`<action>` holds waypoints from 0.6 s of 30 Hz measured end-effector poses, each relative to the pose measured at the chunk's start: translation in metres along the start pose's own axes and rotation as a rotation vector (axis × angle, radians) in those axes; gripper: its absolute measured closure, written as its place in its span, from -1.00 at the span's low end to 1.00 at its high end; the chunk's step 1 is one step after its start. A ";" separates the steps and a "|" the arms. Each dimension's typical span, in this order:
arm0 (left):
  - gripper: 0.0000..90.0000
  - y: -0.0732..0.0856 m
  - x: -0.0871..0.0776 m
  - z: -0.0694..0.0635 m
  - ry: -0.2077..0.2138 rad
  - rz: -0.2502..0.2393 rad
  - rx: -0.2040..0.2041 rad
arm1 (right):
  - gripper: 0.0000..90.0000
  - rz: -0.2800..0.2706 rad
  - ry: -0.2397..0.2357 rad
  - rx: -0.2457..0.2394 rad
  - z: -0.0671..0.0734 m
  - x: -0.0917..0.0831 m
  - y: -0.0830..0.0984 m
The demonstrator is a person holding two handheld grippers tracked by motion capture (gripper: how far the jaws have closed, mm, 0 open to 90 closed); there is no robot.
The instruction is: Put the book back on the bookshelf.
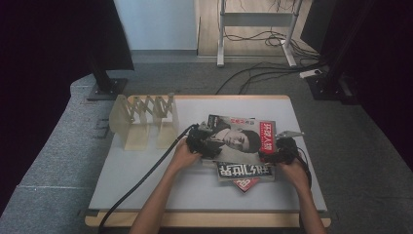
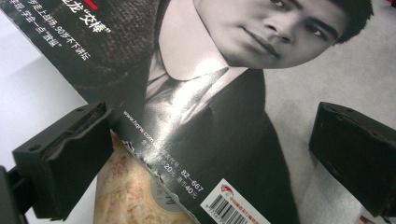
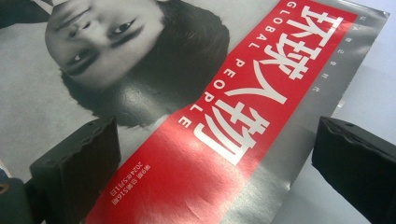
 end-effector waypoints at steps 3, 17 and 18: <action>-1.00 0.002 -0.001 -0.003 -0.003 0.008 -0.007 | -1.00 0.003 -0.007 0.002 0.000 0.000 0.001; -1.00 0.014 -0.013 -0.017 -0.013 -0.002 -0.026 | -1.00 0.011 -0.030 -0.022 0.011 -0.005 0.008; -1.00 0.016 -0.016 -0.020 -0.014 -0.001 -0.025 | -1.00 0.011 -0.031 -0.024 0.012 -0.006 0.009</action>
Point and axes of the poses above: each handheld gripper's, and its own axes: x roughly forward along the jaws, y roughly out of its underside, z roughly to its left, the point moved 7 cm from there along x, roughly forward along the jaws, and after that the axes turned 8 degrees about -y, right-handed, at the moved point
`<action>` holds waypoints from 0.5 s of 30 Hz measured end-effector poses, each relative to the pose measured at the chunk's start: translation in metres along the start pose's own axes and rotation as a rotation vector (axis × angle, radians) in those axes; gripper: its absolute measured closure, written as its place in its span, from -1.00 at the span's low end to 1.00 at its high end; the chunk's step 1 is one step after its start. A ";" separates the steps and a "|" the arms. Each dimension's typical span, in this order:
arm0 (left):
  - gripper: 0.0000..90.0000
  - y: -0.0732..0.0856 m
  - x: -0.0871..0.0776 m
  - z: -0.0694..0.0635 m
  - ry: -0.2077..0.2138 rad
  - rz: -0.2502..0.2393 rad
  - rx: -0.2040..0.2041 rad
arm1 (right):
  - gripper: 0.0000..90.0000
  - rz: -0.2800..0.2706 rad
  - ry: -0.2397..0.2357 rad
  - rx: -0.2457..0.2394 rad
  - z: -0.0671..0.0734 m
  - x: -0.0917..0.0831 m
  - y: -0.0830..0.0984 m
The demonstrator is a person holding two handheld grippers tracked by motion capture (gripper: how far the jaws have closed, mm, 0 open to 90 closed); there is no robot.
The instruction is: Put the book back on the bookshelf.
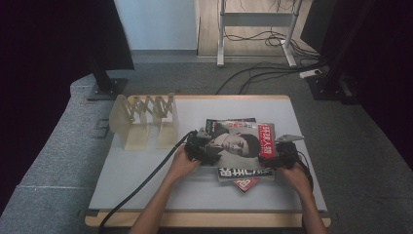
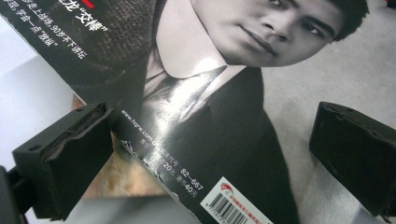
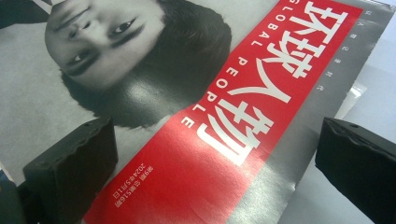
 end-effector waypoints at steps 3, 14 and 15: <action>-1.00 0.003 -0.003 -0.003 -0.001 0.003 0.007 | -1.00 0.001 -0.005 -0.008 0.004 -0.002 0.002; -1.00 0.019 -0.017 -0.021 -0.002 0.021 0.010 | -1.00 0.007 -0.024 -0.042 0.016 -0.008 0.010; -1.00 0.019 -0.017 -0.021 -0.002 0.021 0.010 | -1.00 0.007 -0.024 -0.042 0.016 -0.008 0.010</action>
Point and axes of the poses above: each handheld gripper's, and its own axes: x roughly forward along the jaws, y roughly out of its underside, z roughly to its left, the point moved 7 cm from there along x, roughly forward along the jaws, and after that the axes turned 8 degrees about -y, right-handed, at the moved point
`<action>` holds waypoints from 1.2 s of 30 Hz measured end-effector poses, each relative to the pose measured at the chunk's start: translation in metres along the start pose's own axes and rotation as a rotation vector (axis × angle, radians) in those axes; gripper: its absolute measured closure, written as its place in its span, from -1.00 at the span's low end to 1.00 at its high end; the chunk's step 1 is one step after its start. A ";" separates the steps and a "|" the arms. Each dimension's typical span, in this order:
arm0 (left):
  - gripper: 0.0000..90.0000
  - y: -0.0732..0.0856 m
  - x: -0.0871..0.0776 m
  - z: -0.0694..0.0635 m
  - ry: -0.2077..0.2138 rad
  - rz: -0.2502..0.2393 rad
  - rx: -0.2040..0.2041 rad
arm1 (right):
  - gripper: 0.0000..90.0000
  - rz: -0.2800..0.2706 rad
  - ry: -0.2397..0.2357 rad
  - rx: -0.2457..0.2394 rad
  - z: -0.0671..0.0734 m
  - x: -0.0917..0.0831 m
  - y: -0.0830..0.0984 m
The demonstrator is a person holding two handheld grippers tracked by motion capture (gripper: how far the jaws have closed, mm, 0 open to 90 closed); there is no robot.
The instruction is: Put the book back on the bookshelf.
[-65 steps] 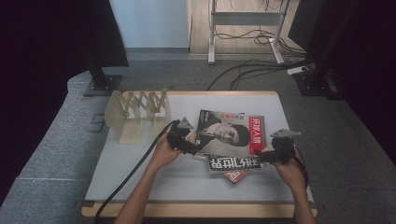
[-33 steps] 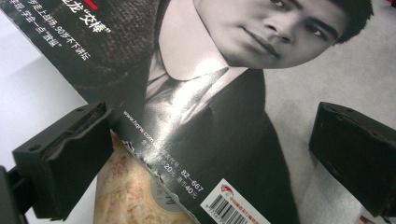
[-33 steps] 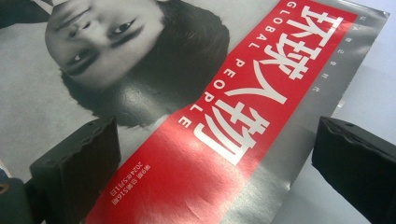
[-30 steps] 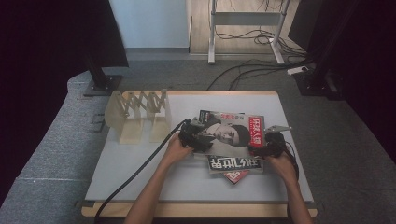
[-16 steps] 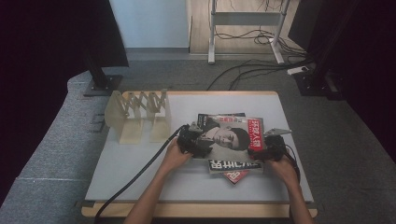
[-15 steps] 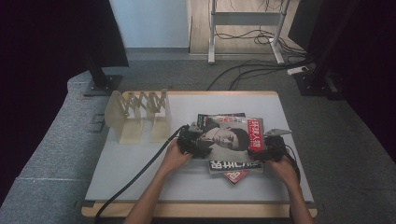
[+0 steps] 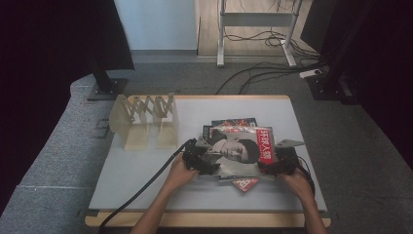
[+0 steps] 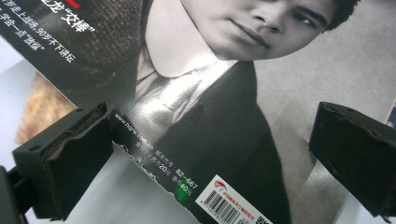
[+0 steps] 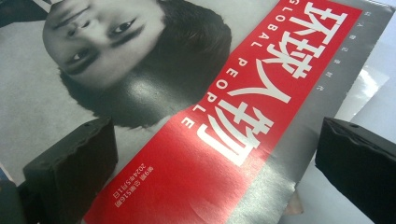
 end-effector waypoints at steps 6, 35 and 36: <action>-1.00 0.014 -0.006 -0.013 0.011 0.007 -0.001 | -1.00 0.011 -0.016 -0.021 0.011 -0.005 0.006; -0.84 -0.047 -0.004 0.036 0.068 -0.084 0.070 | -1.00 -0.026 0.016 -0.059 0.032 -0.035 0.016; -0.84 -0.050 -0.003 0.036 0.065 -0.086 0.068 | -1.00 -0.026 0.016 -0.059 0.032 -0.035 0.016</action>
Point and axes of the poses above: each handheld gripper's, and its own axes: x roughly forward along the jaws, y roughly out of its underside, z roughly to its left, the point moved 7 cm from there along x, roughly forward along the jaws, and after that the axes turned 8 degrees about -y, right-handed, at the moved point
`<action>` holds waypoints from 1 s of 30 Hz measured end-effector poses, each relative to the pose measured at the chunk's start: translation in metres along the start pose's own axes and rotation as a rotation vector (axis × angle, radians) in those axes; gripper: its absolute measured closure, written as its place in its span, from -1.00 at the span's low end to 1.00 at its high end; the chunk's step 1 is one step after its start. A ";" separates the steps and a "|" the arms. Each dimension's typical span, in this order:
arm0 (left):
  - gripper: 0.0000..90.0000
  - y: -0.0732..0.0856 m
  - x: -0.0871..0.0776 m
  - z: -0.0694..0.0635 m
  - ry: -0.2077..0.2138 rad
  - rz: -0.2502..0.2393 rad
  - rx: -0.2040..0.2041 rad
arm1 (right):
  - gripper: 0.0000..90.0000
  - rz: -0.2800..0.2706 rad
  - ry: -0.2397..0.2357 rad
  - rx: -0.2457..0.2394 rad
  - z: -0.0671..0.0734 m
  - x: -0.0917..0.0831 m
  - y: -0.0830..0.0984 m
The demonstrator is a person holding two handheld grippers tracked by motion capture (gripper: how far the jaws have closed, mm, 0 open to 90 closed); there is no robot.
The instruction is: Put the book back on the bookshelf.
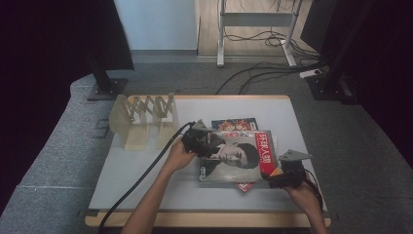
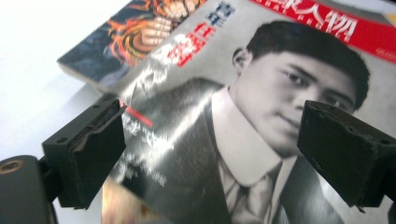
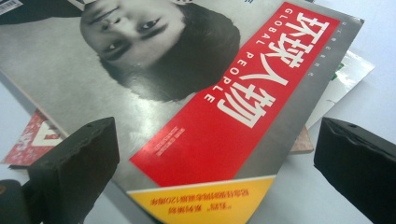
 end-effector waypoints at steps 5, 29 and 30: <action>-0.88 -0.009 0.009 0.005 -0.016 0.003 0.021 | -1.00 -0.002 0.011 -0.008 0.004 -0.005 0.003; -0.99 -0.005 0.050 0.020 -0.025 0.037 0.043 | -1.00 0.040 0.037 -0.004 0.005 0.001 0.022; -0.99 -0.005 0.051 0.021 -0.022 0.041 0.039 | -1.00 0.039 0.037 -0.004 0.005 0.000 0.022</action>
Point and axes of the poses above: each handheld gripper's, and its own axes: x roughly forward along the jaws, y roughly out of its underside, z roughly to its left, the point moved 7 cm from there along x, roughly forward along the jaws, and after that the axes turned 8 degrees about -y, right-handed, at the moved point
